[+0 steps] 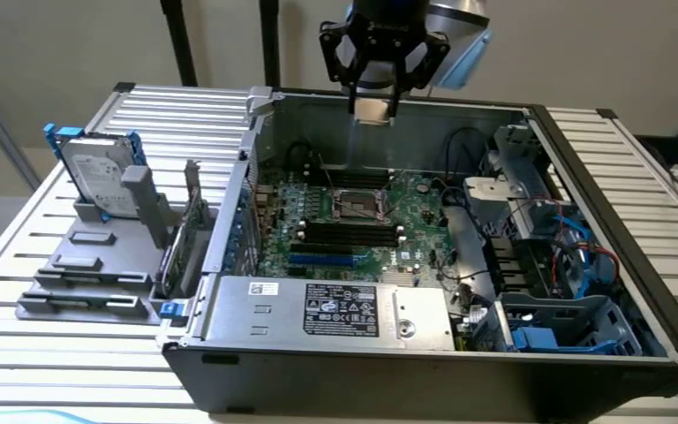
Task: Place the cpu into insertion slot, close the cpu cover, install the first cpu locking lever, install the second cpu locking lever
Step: 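Place the cpu into insertion slot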
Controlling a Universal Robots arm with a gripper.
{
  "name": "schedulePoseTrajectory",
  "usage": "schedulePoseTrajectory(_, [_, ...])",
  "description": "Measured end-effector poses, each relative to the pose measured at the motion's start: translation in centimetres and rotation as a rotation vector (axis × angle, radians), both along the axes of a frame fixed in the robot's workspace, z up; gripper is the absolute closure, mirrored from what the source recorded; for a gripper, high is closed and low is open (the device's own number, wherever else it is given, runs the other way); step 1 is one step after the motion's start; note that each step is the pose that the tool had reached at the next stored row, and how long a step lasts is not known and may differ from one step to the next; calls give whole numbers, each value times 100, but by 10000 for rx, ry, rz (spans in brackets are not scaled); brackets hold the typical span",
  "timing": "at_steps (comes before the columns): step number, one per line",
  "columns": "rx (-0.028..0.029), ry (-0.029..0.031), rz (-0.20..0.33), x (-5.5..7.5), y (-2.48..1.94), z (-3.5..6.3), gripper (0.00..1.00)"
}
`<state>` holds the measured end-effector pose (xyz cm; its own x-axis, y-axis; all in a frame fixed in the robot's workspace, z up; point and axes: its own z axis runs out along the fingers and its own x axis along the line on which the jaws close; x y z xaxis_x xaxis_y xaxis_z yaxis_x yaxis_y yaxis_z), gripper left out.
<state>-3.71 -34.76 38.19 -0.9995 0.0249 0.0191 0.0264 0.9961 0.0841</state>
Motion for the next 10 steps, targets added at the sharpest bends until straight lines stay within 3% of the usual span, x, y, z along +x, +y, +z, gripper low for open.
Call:
schedulePoseTrajectory(5, [-97, 0, 0, 1, 148, -72, 46])
schedulePoseTrajectory(10, [-163, 0, 1, 10, 195, -163, 46])
